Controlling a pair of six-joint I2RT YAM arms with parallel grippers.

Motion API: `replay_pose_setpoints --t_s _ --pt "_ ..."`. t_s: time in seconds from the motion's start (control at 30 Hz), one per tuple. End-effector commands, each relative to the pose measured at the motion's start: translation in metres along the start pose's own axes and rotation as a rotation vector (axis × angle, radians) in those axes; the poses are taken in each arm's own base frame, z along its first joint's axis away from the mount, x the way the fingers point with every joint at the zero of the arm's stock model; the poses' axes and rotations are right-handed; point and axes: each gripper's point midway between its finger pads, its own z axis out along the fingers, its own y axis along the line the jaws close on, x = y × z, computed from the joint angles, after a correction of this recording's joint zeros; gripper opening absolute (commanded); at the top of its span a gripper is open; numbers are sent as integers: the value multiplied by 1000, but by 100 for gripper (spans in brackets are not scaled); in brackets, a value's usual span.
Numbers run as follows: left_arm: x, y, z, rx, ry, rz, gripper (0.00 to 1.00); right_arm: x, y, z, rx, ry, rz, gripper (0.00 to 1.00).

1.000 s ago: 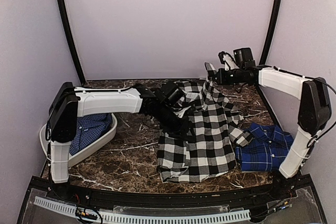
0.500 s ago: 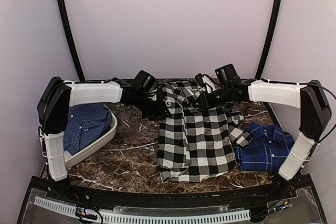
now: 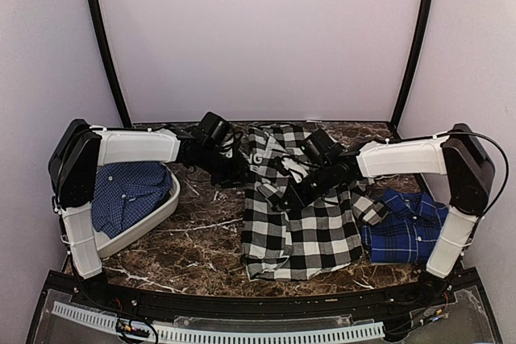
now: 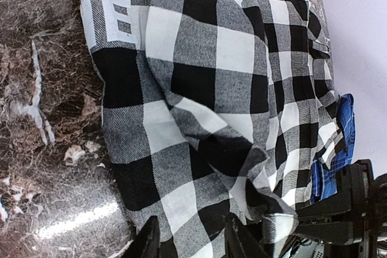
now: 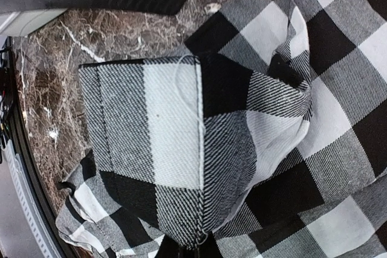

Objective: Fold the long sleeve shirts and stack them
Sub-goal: Fold the sleeve of the 1/3-folded shirt.

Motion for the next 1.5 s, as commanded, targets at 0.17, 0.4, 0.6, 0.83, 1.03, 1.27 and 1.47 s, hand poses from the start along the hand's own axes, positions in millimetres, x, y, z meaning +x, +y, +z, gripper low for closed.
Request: replay_pose_setpoints --t_s 0.17,0.4,0.6,0.83,1.03,1.27,1.47 --pt "-1 -10 -16 53 -24 9 35 17 10 6 22 47 -19 0" --pt "2 -11 -16 60 -13 11 35 26 23 10 -1 69 -47 3" --pt "10 -9 -15 70 12 12 35 31 30 0 -16 65 -53 31" --pt "35 -6 -9 89 83 49 41 19 29 -10 22 20 -29 45" --pt "59 -6 1 57 137 70 41 0 28 -8 41 -23 10 39" --pt "80 13 2 -81 146 91 40 13 29 -6 24 -10 53 39" --pt "89 21 -6 -100 142 83 40 22 35 -2 1 -15 79 42"
